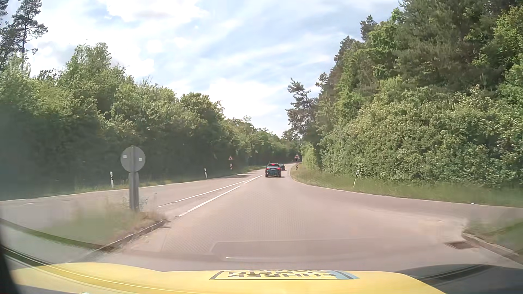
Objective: Follow the waypoints while adhering to traffic rules and regulations
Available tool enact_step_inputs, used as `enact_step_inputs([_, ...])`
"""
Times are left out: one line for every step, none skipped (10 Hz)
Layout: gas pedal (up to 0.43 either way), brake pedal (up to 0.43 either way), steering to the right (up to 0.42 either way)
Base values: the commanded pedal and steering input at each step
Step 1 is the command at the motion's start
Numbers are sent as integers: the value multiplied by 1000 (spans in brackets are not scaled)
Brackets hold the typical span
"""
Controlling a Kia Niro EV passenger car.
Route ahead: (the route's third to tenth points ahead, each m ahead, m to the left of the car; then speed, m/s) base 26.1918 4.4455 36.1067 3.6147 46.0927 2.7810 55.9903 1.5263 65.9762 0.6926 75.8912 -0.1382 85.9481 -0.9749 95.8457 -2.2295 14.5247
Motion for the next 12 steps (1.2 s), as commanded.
enact_step_inputs([150, 0, -5])
enact_step_inputs([150, 0, -5])
enact_step_inputs([130, 0, -4])
enact_step_inputs([98, 0, -4])
enact_step_inputs([67, 0, -4])
enact_step_inputs([67, 0, -4])
enact_step_inputs([67, 0, -4])
enact_step_inputs([67, 0, -4])
enact_step_inputs([67, 0, -3])
enact_step_inputs([67, 0, -1])
enact_step_inputs([67, 0, 3])
enact_step_inputs([67, 0, 8])
